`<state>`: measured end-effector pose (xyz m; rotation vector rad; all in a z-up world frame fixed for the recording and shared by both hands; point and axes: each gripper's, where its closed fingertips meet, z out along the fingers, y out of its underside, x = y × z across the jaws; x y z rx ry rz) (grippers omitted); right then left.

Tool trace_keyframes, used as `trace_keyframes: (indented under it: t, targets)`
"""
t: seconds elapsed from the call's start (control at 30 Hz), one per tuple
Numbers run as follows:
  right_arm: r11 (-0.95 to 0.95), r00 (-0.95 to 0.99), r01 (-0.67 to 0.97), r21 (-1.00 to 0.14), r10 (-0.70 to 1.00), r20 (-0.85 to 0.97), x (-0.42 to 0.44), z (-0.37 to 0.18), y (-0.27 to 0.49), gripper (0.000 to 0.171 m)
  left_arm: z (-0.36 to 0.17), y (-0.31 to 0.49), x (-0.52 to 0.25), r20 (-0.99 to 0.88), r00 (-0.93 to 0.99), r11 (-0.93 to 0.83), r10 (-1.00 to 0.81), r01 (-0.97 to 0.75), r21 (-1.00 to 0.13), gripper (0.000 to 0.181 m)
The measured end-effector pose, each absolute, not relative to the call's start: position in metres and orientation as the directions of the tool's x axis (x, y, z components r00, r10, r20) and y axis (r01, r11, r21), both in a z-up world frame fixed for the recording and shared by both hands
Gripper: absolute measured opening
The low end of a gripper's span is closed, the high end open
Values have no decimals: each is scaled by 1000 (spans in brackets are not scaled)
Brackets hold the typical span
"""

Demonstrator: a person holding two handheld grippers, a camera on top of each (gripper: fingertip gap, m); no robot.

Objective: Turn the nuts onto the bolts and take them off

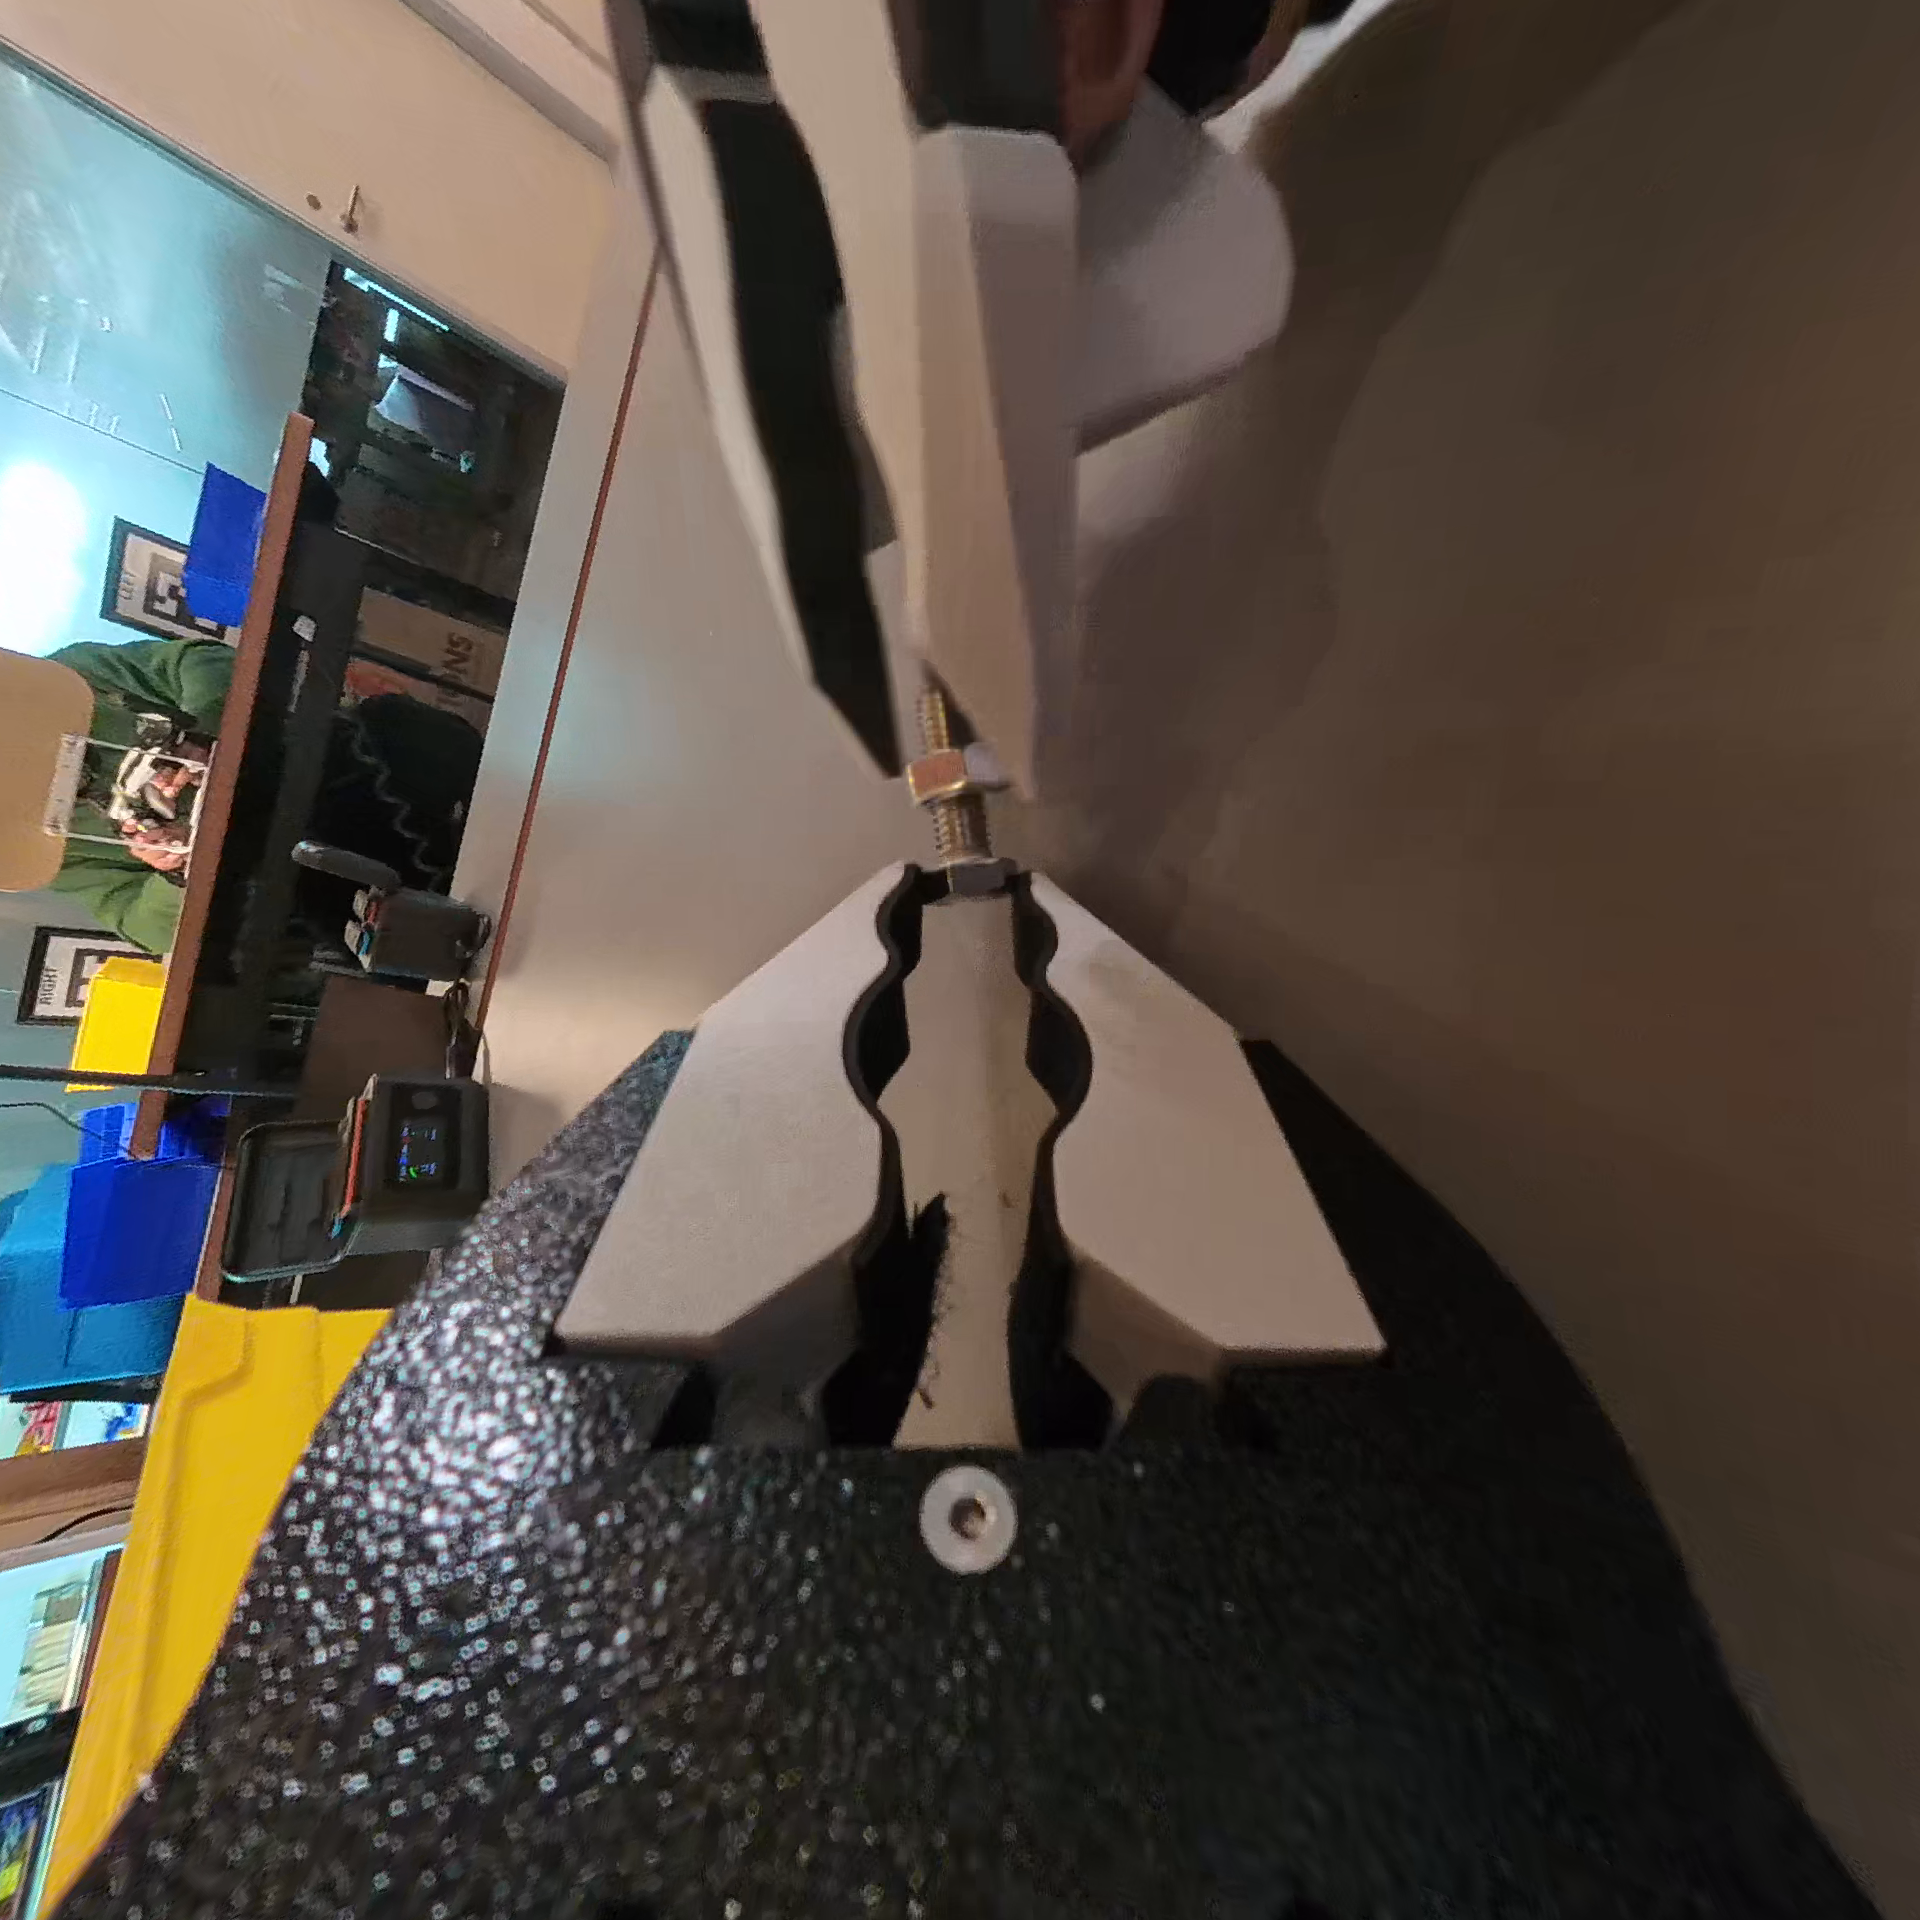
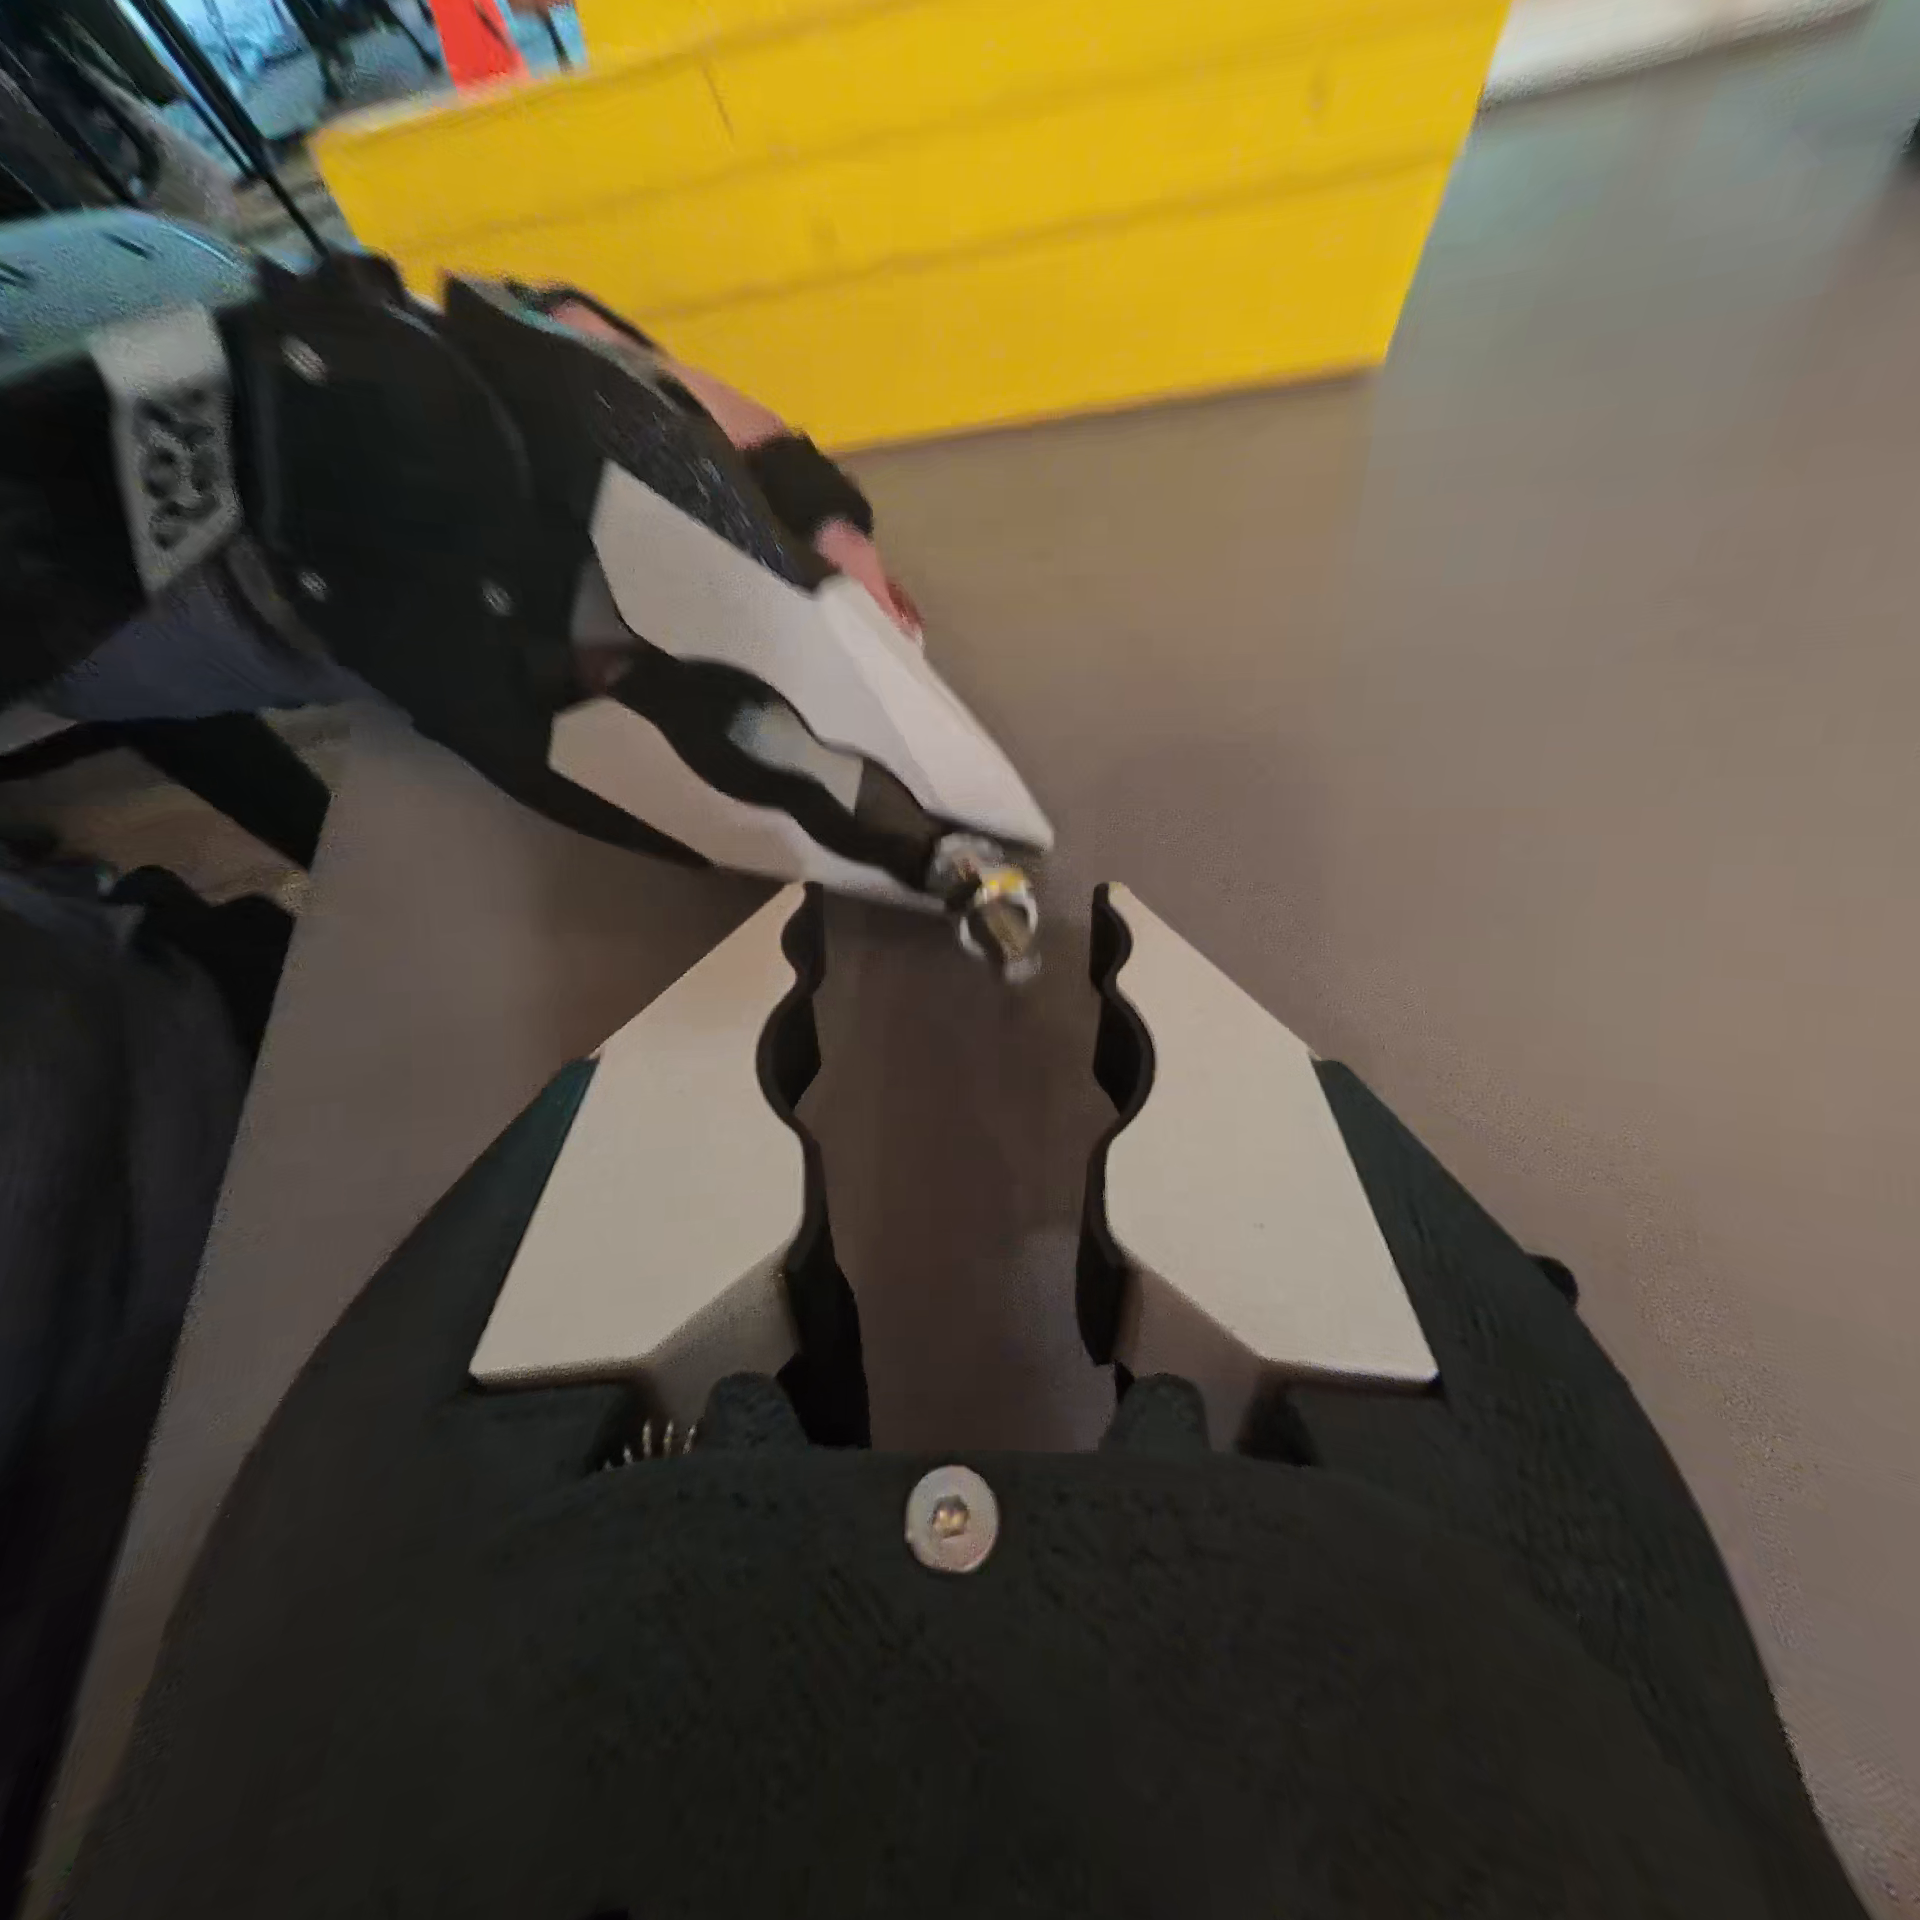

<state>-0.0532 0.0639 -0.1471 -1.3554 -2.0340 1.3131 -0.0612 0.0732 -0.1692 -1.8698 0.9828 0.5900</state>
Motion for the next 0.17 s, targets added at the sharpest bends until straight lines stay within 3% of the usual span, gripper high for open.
trace_keyframes:
  t: [0.03,0.17]
  targets:
    - [101,-462,571,-815,860,-217,-49,-155,66,50,-169,73,-62,-720,577,-269,-385,-817,-511,16]
    - [156,-507,577,-802,838,-202,-45,-162,58,48,-168,73,-63,-683,621,-276,-385,-784,-556,16]
